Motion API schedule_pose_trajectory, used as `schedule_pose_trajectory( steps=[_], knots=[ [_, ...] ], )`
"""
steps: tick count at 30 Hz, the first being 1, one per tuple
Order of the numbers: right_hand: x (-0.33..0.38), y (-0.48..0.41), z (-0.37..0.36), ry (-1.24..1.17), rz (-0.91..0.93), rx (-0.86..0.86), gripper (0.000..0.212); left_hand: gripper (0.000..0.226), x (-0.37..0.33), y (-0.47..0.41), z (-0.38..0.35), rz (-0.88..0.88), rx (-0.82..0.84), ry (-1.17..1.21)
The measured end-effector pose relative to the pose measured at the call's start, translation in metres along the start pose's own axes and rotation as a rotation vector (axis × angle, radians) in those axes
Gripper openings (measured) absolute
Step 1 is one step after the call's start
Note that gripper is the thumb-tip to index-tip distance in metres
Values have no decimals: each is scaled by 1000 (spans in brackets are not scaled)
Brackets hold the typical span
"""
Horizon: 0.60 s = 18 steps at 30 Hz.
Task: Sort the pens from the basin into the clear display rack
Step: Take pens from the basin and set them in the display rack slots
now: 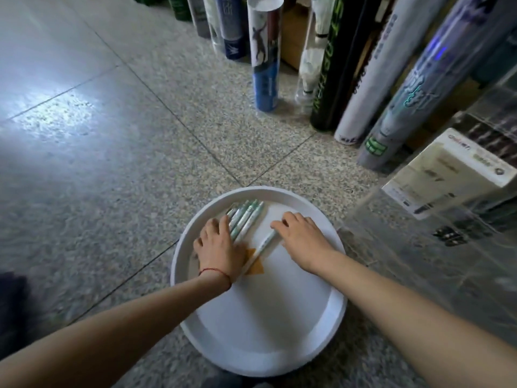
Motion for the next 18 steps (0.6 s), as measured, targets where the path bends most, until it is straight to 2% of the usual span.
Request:
schedule_pose_trajectory(
  steps=[3, 6, 9, 11, 12, 13, 15, 16, 18],
  knots=[
    [-4, -1, -5, 43, 17, -1, 27, 45, -12, -1, -3, -135, -37, -159],
    [-2, 2, -9, 4, 66, 31, 20, 29, -20, -6, -6, -156, -11, -269],
    [-8, 12, -8, -394, -38, 74, 19, 30, -33, -11, -6, -210, 19, -386],
    [-14, 22, -2, -671, -154, 53, 11, 30, -39, -7, -4, -225, 55, -376],
    [-17, 28, 1, -815, -214, 33, 5, 26, -41, -2, -3, -223, 69, -302],
    [-18, 36, 7, -977, -277, 17, 10, 19, -43, 6, 1, -206, 67, -164],
    [-21, 53, 21, -1264, -368, -47, 21, 14, -53, 26, 9, -158, 87, 263],
    [-25, 63, 31, -1320, -389, -105, 20, 17, -62, 38, 13, -148, 113, 446],
    [-33, 87, 54, -1329, -384, -218, 12, 14, -90, 64, 26, -221, 156, 626]
  ],
)
Point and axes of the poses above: each hand's wrist, its own y-axis away from the middle knuckle, its own z-axis out of the back of the hand, x = y × z, the point moved 6 cm from there along -y, towards the middle knuckle, and after that the axes turned 2 degrees about x, right-handed, at the moved point
